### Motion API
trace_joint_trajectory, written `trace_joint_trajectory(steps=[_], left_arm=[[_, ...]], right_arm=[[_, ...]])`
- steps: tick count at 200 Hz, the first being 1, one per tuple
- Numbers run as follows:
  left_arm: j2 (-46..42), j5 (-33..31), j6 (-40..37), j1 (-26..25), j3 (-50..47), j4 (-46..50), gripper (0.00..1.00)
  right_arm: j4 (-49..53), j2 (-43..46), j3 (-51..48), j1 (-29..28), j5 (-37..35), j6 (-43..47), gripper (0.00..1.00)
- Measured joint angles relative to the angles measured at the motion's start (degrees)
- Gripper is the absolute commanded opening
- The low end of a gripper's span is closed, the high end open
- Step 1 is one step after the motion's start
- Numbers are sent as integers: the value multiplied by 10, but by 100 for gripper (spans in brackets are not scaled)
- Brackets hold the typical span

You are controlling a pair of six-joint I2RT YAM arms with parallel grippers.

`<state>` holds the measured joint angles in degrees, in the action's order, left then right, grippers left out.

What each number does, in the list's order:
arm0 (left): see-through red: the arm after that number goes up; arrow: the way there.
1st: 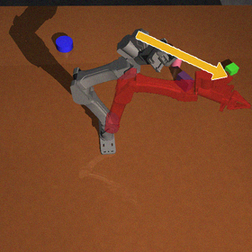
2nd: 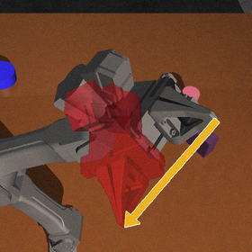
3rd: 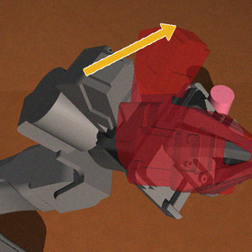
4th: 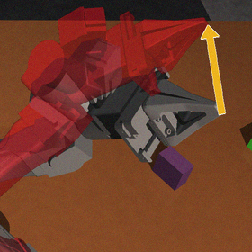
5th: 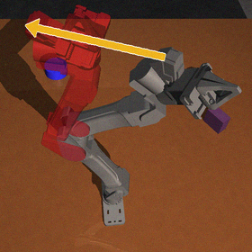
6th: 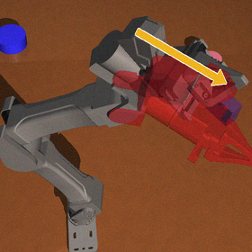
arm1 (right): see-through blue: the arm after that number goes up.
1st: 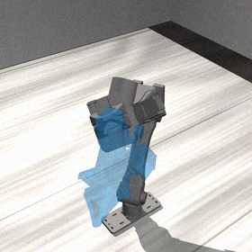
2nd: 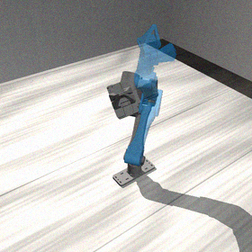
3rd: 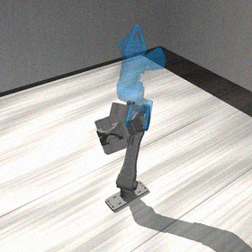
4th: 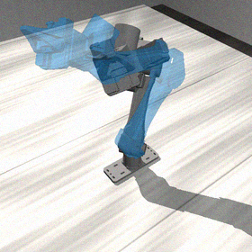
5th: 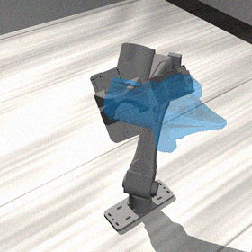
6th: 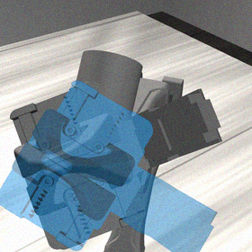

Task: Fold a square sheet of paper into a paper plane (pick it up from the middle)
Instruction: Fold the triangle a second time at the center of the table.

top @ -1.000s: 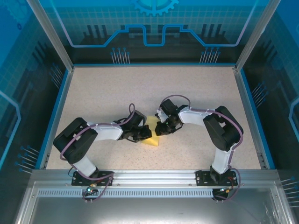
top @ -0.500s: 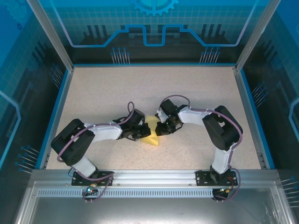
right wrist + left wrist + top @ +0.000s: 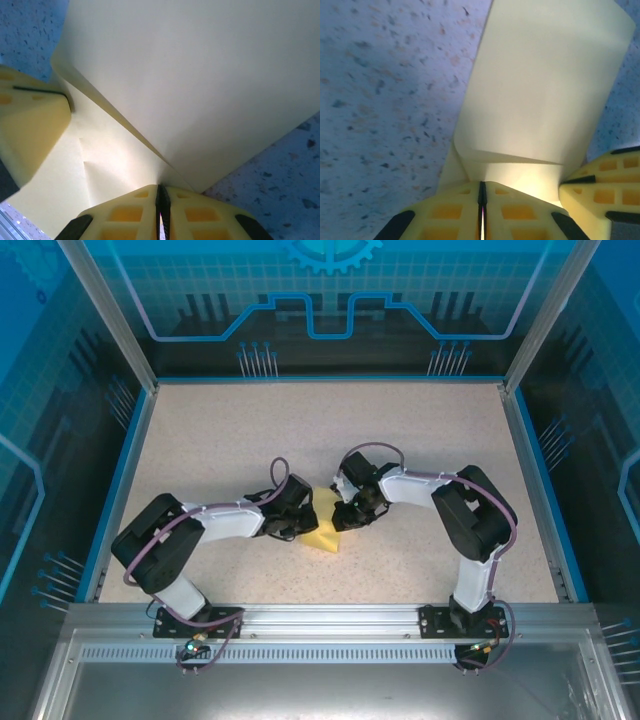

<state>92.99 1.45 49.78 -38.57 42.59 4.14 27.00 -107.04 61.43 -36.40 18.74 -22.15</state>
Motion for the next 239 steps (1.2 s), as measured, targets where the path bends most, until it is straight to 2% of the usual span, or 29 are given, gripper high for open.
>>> trace_joint_trajectory(steps=[32,64,112,153,239], left_arm=[[0,-21,-2,12,13,21,13],[-3,-18,-13,29,13,22,8],[-51,61,-23,29,3,-57,4],[-14,104,-22,27,3,-84,2],[32,95,-21,27,2,-73,2]], right_arm=[[2,-1,1,0,-2,7,12],[1,-1,1,-1,-2,8,13],[1,-1,1,-1,-2,8,13],[1,-2,1,-1,-1,8,13],[12,-9,10,-1,-2,8,13]])
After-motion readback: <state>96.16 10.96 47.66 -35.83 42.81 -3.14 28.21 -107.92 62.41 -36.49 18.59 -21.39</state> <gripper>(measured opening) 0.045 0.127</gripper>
